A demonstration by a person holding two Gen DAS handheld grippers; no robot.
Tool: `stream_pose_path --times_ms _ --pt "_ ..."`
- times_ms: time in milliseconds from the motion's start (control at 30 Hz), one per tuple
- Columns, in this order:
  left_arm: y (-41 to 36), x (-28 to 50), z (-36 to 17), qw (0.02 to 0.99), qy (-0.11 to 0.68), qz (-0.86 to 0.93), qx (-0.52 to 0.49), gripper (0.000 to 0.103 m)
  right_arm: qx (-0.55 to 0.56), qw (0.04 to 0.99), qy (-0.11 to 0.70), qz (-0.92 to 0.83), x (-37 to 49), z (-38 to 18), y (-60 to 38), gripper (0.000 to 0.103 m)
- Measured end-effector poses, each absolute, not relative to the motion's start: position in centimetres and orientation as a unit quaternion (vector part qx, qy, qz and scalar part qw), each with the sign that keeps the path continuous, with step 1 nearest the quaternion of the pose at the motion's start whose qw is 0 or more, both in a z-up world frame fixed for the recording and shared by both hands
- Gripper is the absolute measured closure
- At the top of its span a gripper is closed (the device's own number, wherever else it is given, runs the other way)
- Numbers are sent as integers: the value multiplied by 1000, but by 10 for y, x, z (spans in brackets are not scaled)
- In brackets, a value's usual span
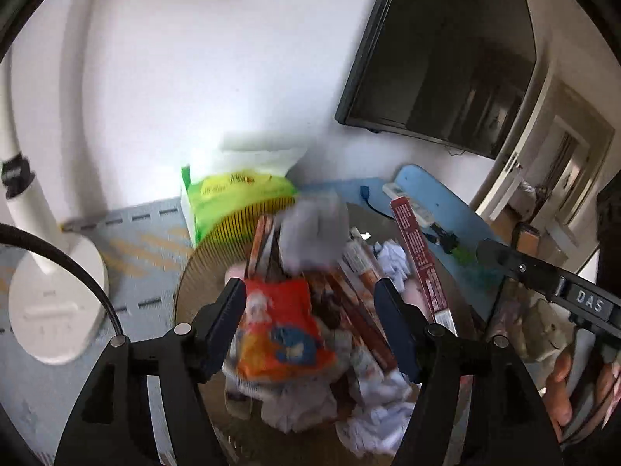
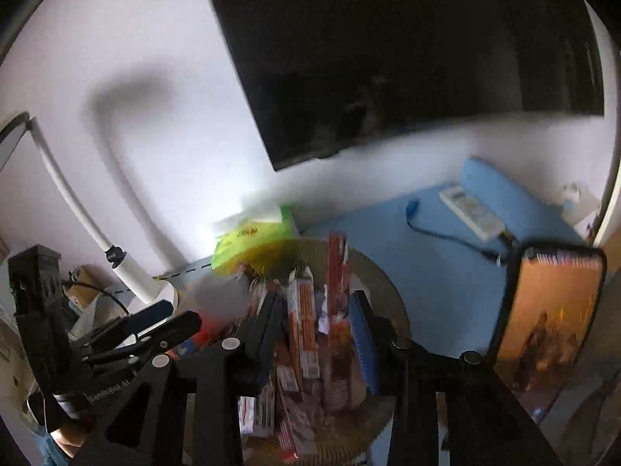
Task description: Organize objects
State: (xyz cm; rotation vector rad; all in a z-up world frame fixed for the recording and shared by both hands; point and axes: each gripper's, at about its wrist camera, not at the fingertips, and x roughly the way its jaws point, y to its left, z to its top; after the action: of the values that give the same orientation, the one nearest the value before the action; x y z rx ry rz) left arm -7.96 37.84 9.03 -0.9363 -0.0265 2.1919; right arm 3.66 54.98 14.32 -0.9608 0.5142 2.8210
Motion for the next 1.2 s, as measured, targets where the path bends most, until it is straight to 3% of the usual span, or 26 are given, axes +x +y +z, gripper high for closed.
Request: stream_pose_path --times_ms 167,433,733,1200 --pt "346 -55 103 368 -26 858 -357 37 -315 45 204 926 65 144 554 66" --pt "271 -4 126 333 -41 880 -335 37 -311 10 186 932 101 163 508 61" --pt "155 66 130 233 7 922 -310 36 -314 -54 157 935 132 170 419 40" --pt "49 86 51 128 17 921 -367 35 -362 -54 86 927 141 99 289 39"
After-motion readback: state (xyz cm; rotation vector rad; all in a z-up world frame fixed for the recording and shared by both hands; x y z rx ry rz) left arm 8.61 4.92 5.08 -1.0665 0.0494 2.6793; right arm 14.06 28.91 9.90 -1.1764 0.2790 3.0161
